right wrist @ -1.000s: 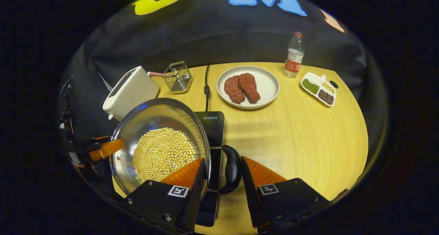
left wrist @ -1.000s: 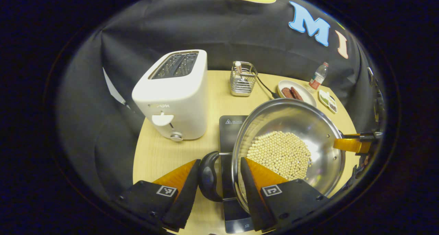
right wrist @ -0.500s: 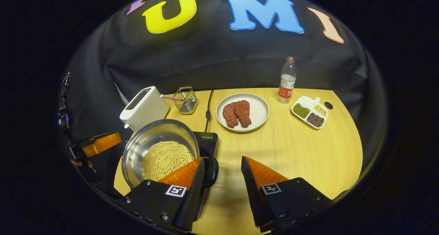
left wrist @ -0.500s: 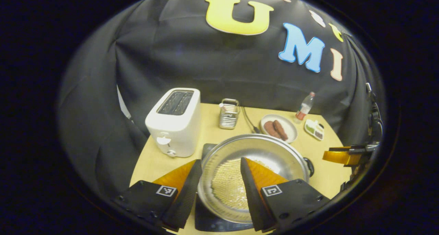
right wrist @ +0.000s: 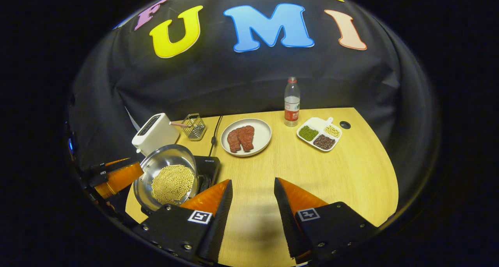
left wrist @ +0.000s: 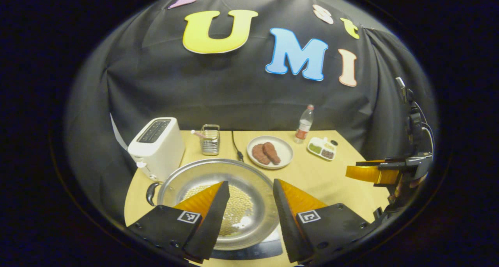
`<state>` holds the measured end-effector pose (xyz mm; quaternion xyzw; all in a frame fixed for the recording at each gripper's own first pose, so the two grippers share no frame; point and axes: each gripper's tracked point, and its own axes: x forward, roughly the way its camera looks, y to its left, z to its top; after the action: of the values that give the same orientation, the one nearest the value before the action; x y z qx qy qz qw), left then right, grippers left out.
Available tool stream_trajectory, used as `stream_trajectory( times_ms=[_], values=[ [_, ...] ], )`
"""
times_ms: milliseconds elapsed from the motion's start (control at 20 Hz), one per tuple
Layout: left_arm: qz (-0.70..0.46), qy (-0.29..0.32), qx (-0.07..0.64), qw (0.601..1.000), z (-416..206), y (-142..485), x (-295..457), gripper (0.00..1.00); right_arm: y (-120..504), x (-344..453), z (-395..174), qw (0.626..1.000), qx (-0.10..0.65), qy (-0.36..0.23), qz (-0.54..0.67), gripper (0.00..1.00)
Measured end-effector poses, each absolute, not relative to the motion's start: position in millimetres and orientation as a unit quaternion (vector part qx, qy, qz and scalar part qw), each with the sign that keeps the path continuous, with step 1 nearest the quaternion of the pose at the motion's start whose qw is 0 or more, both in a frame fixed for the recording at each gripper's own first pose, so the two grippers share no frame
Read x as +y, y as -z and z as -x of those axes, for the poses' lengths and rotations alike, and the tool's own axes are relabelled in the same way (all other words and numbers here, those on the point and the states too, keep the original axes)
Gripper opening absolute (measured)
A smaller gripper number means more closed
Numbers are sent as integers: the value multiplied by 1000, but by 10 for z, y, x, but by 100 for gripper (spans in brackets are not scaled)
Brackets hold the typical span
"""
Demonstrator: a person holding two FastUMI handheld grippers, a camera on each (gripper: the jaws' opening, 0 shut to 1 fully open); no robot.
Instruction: First push the handle of the pot to place it horizontally, then grasp the pot with both hands and set it on the induction cooktop.
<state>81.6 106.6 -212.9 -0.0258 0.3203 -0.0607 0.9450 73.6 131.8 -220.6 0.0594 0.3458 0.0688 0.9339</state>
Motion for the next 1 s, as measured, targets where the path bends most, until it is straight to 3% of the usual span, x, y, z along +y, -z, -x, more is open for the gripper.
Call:
stream_trajectory(
  times_ms=[450, 650, 750, 800, 850, 900, 1000],
  values=[
    [27, 56, 150, 987, -658, 630, 135, 76, 994, 458, -543, 981, 188, -42, -18, 64],
    [33, 56, 109, 992, -509, 234, -162, 75, 494, 237, -378, 990, 133, -40, -28, 65],
    [16, 38, 85, 995, -457, 85, -154, 77, 232, 123, -317, 994, 98, -33, -29, 67],
    [8, 31, 73, 997, -415, 14, -182, 86, 131, 113, -281, 995, 85, -40, -24, 67],
    [3, 23, 64, 998, -409, -31, -195, 96, 64, 74, -243, 996, 77, -41, -17, 84],
    [3, 15, 61, 998, -362, -56, -199, 95, 58, 32, -228, 996, 72, -42, -14, 97],
    [9, 6, 67, 998, -309, -28, -256, 95, 65, 10, -210, 996, 70, -49, -13, 98]
  ],
)
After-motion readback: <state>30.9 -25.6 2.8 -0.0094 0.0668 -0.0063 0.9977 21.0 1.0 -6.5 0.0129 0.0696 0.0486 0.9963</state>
